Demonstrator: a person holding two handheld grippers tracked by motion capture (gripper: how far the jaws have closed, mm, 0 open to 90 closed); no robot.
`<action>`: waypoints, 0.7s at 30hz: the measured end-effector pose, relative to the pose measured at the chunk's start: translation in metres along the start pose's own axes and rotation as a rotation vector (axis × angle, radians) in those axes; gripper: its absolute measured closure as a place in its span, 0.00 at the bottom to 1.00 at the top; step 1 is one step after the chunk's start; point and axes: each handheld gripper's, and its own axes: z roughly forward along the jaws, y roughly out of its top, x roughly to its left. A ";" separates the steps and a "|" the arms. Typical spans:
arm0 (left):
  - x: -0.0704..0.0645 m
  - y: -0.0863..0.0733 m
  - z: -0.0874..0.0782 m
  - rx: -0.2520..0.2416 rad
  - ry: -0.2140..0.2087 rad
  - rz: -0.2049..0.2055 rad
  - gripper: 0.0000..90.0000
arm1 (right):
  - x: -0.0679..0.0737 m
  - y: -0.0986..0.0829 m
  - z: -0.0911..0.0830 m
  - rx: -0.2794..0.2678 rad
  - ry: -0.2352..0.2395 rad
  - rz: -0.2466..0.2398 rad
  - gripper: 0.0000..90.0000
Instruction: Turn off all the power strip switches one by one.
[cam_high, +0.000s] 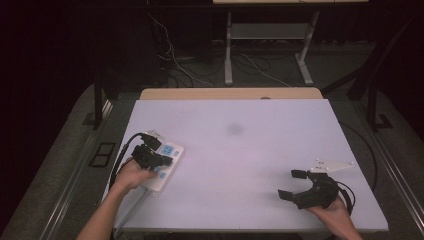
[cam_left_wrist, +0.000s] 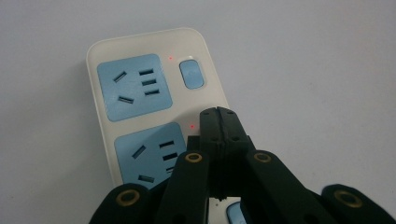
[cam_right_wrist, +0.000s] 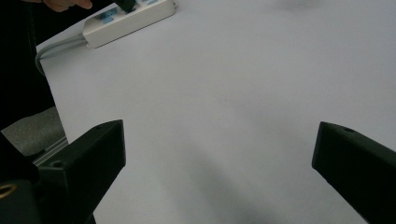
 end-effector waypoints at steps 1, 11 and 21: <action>0.000 0.000 0.000 0.003 0.001 0.002 0.99 | 0.000 0.000 0.000 0.000 0.000 0.001 0.03; -0.008 0.010 -0.013 0.015 -0.013 0.010 0.99 | -0.001 0.000 -0.002 -0.009 -0.003 0.007 0.03; -0.013 0.028 -0.023 0.017 0.014 0.058 0.99 | -0.002 0.000 -0.002 -0.013 -0.004 0.009 0.03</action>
